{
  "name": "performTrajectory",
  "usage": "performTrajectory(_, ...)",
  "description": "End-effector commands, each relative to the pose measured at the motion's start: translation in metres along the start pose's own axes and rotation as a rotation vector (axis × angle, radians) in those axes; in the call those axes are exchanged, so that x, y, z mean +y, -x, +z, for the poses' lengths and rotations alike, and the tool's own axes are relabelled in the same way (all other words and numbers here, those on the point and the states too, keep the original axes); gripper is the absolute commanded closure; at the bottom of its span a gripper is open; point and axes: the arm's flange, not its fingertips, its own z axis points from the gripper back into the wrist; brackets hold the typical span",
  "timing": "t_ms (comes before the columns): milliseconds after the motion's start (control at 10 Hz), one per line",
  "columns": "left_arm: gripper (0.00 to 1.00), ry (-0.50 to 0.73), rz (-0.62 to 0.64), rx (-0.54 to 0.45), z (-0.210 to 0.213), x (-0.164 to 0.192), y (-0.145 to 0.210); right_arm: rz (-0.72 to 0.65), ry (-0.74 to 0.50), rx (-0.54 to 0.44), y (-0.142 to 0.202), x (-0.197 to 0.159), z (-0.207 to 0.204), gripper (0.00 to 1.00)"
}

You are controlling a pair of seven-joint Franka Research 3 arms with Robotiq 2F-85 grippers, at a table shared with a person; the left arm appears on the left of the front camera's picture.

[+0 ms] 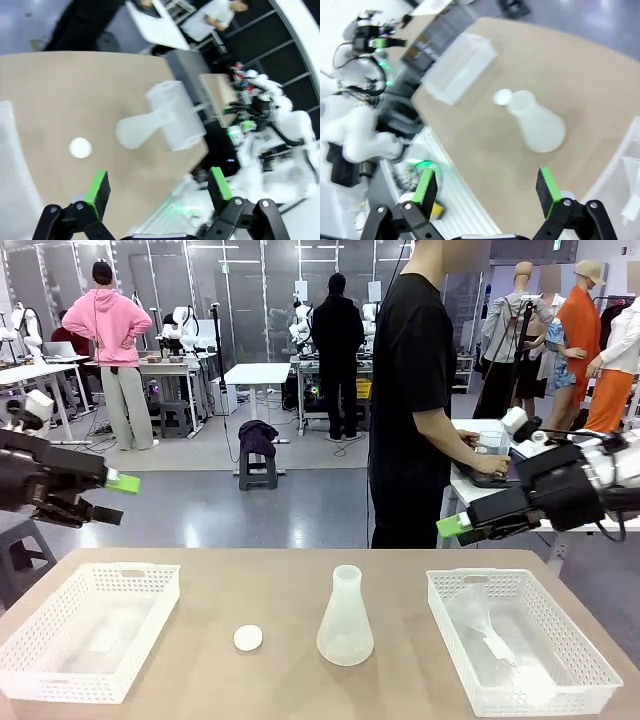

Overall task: Prepare the solutions needed for the experiment.
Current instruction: Pick up the Plastic Funnel and insert it into the Big flask.

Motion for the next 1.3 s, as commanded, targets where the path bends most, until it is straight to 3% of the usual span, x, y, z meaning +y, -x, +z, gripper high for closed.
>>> performTrajectory(0,0.0,0.163,0.103,0.037,-0.006,0.017,0.04,-0.067,-0.176,0.031,0.018,-0.014,0.005,0.0)
performTrajectory(200,0.0,0.305,0.209,0.081,-0.01,0.02,0.04,-0.185,-0.288,0.028,0.016,-0.023,0.008,0.0)
performTrajectory(600,0.0,0.335,0.276,0.073,-0.015,0.019,0.035,-0.375,-0.393,-0.035,0.019,-0.037,0.008,0.0)
performTrajectory(900,0.0,0.363,0.234,0.078,-0.018,0.013,0.033,-0.374,-0.395,-0.071,0.021,-0.038,0.011,0.0)
performTrajectory(1200,0.0,0.334,0.287,0.091,-0.019,0.023,0.028,-0.4,-0.398,-0.049,0.023,-0.048,0.009,0.0)
